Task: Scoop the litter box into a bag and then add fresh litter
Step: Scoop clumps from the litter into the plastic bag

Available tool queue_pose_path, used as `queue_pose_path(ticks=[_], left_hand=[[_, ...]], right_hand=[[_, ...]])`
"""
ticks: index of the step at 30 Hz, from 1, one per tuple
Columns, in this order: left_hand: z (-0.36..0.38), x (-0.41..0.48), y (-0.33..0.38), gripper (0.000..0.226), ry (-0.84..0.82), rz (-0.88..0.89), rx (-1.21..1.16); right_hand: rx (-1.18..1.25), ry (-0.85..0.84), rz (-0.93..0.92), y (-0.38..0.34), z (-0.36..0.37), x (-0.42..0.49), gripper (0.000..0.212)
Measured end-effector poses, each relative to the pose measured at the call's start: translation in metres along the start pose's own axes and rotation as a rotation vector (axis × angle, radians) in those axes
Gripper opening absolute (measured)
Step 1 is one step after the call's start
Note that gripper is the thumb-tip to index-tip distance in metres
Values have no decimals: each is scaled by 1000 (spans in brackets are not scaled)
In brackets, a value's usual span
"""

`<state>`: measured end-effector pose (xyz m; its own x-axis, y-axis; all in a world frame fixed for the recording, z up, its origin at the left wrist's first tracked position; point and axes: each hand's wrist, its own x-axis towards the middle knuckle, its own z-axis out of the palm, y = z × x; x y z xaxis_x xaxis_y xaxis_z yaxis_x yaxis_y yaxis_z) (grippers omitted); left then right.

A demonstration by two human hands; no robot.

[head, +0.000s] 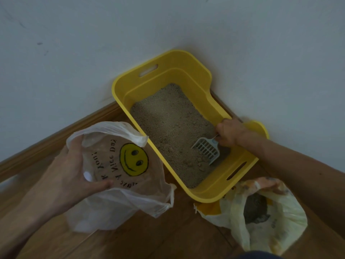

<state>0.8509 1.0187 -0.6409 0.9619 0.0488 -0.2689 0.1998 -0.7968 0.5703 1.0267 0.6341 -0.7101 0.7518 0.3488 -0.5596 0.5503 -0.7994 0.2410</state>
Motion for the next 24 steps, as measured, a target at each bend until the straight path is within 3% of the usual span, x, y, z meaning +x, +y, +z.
queue_pose_path(ticks=[5, 9, 13, 24], left_hand=[[1, 2, -4, 118, 8, -17, 36], [0, 1, 1, 93, 12, 12, 34], [-1, 0, 0, 90, 18, -20, 29], [4, 1, -1, 118, 16, -9, 41]], right_hand=[[109, -56, -19, -6, 7, 4, 22], [173, -95, -53, -11, 16, 4, 28], [262, -136, -69, -14, 25, 7, 30], [445, -181, -114, -32, 42, 13, 37]])
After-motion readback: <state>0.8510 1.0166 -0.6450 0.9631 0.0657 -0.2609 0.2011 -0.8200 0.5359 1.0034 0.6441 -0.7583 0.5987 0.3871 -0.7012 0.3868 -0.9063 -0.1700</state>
